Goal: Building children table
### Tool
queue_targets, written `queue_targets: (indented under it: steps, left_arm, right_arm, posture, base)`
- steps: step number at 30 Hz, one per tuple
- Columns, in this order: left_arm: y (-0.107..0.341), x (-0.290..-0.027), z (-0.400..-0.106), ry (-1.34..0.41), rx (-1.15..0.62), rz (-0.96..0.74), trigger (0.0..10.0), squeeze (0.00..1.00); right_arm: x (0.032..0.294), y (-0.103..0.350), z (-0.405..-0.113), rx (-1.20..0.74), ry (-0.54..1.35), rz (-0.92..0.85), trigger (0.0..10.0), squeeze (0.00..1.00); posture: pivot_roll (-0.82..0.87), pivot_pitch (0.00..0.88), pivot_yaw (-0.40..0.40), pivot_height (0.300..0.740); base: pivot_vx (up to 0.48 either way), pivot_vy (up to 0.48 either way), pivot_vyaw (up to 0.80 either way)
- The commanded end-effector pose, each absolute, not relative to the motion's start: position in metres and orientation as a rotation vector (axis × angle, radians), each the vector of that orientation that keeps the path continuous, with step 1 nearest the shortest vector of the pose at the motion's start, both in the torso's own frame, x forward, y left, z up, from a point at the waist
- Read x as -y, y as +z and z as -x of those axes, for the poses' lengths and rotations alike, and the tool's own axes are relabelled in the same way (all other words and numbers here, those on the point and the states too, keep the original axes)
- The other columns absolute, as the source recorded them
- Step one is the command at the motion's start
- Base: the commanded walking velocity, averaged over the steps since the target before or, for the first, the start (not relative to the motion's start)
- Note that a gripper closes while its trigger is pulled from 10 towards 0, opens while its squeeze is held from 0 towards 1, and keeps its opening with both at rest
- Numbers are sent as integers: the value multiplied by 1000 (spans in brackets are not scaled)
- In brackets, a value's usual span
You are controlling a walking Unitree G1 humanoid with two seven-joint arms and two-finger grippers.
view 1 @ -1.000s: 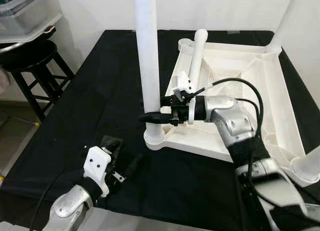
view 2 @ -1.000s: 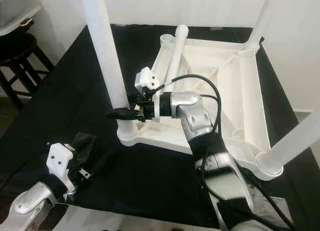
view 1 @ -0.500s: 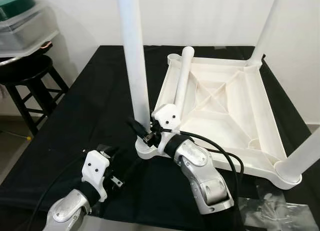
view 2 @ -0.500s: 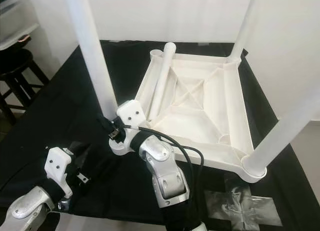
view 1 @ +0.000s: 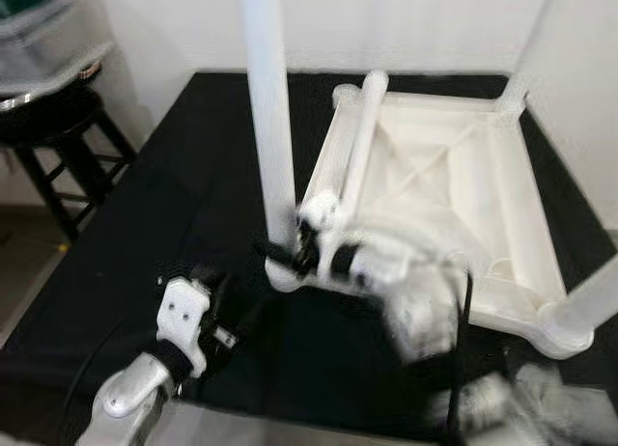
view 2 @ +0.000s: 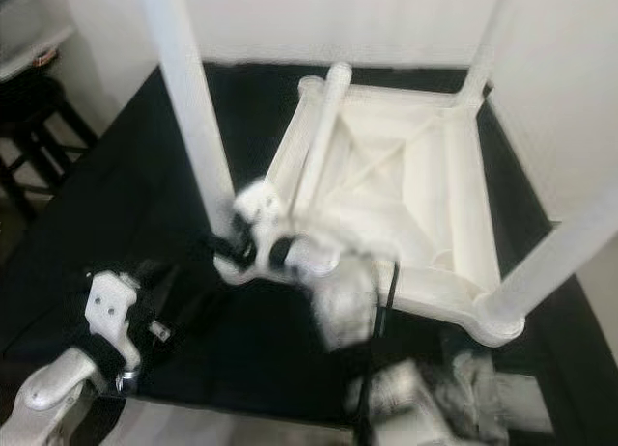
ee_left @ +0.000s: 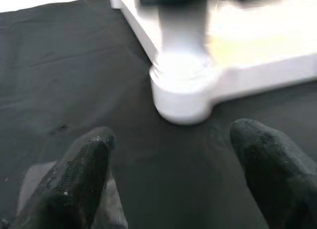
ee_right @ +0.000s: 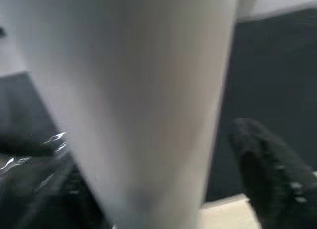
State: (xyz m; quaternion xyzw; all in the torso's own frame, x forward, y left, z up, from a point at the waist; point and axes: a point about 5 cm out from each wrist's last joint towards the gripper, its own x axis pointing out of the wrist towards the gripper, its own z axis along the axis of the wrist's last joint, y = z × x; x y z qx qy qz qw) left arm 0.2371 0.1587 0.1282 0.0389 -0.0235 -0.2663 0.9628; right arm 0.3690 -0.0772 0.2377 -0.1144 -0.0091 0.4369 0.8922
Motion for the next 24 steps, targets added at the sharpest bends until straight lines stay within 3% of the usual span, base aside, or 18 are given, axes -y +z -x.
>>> queue_targets:
  steps: [1, 5, 14, 19, 20, 22, 24]
  left_arm:
    - [123, -159, -234, -534, 30, -78, 8745, 0]
    - [123, -159, -233, -535, 30, -77, 8706, 0]
    - [124, -157, -231, -539, 29, -75, 8745, 0]
    - [124, -156, -230, -539, 31, -69, 8824, 0]
    - [124, -157, -231, -539, 32, -68, 8784, 0]
    - [124, -157, -231, -539, 32, -68, 8784, 0]
    - [124, -158, -231, -541, 30, -70, 8784, 0]
  right_arm:
    - [87, 236, -378, 8, 831, 255, 10000, 0]
    - [89, 239, -388, -33, 805, 298, 10000, 0]
    - [85, 246, -395, -75, 872, 221, 10000, 0]
    - [83, 240, -387, -1, 1039, 248, 10000, 0]
    - [84, 234, -381, -1, 1166, 261, 10000, 0]
    - [84, 234, -381, -1, 1166, 261, 10000, 0]
    - [89, 229, -376, -54, 1297, 244, 10000, 0]
  posture:
    - [3, 180, 16, 740]
    - [11, 181, 12, 740]
    - [21, 193, 4, 740]
    - [18, 196, 4, 740]
    - [22, 195, 15, 740]
    - [22, 195, 15, 740]
    - [41, 195, 27, 740]
  base:
    - [0, 0, 0]
    - [0, 0, 0]
    - [0, 0, 0]
    - [0, 0, 0]
    - [0, 0, 0]
    - [0, 0, 0]
    - [0, 0, 0]
